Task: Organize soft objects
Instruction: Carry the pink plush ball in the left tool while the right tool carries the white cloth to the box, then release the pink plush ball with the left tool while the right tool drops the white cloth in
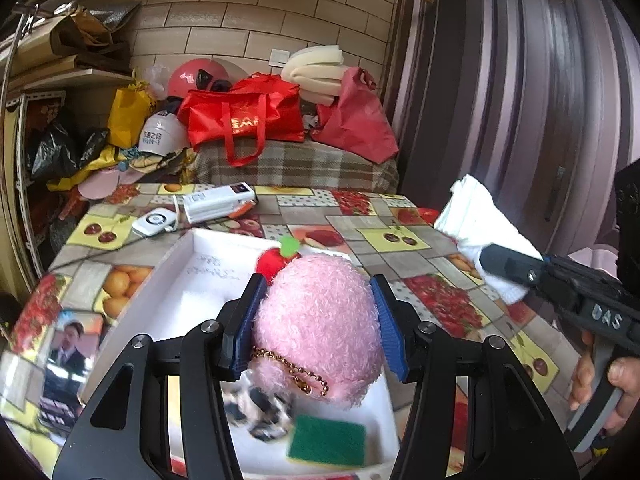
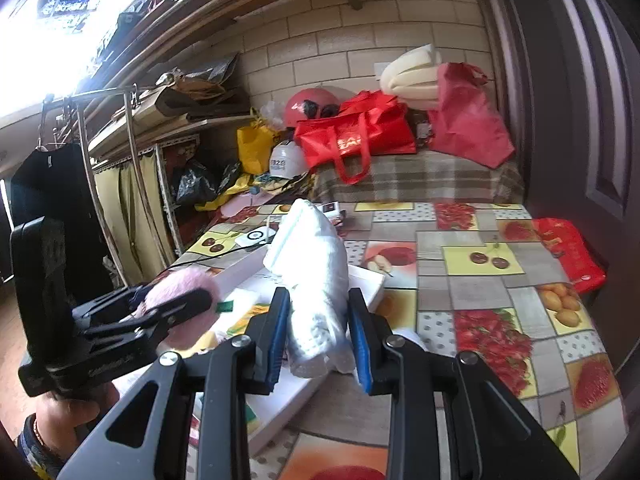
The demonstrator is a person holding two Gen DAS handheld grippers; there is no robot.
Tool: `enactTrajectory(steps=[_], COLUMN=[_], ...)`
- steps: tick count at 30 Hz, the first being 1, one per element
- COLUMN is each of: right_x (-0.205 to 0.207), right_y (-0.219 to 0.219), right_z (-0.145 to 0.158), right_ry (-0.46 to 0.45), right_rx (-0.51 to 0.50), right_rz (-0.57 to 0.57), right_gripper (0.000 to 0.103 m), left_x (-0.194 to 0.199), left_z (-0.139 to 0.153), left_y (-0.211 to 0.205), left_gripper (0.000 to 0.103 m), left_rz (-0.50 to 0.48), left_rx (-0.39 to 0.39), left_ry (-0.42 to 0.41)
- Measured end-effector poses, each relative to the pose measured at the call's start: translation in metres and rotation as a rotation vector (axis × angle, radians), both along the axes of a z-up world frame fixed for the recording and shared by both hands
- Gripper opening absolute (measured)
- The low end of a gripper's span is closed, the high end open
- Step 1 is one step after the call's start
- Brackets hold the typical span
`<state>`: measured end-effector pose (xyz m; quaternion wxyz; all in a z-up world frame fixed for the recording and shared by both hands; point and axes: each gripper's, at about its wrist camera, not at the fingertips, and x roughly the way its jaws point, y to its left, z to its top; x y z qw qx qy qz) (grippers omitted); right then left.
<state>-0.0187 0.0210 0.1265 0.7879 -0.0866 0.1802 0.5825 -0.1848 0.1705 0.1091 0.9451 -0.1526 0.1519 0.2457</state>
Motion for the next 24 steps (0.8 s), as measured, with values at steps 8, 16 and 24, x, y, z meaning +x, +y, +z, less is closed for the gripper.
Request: enactTrajectory(steps=[8,16,24], right_x=[-0.007,-0.011,-0.015], right_y=[0.04,0.086,0.107], right_z=[-0.004,-0.031,-0.059], right_ry=[0.062,0.121,0.17], right_rx=[-0.038,-0.104,-0.148], right_rz=[0.05,0.047,0.022], right_gripper=[0.029,0.029,0.029], left_x=[0.005,0.019,0.032], left_z=[0.008,-0.019,-0.039], left_y=[0.069,0.107,0.103], left_gripper=[0.053,0.053,0.053], left_rz=[0.086,0.153,0.182], left_rx=[-0.078,-0.129,-0.08], left_ry=[0.028,0.1,0.169])
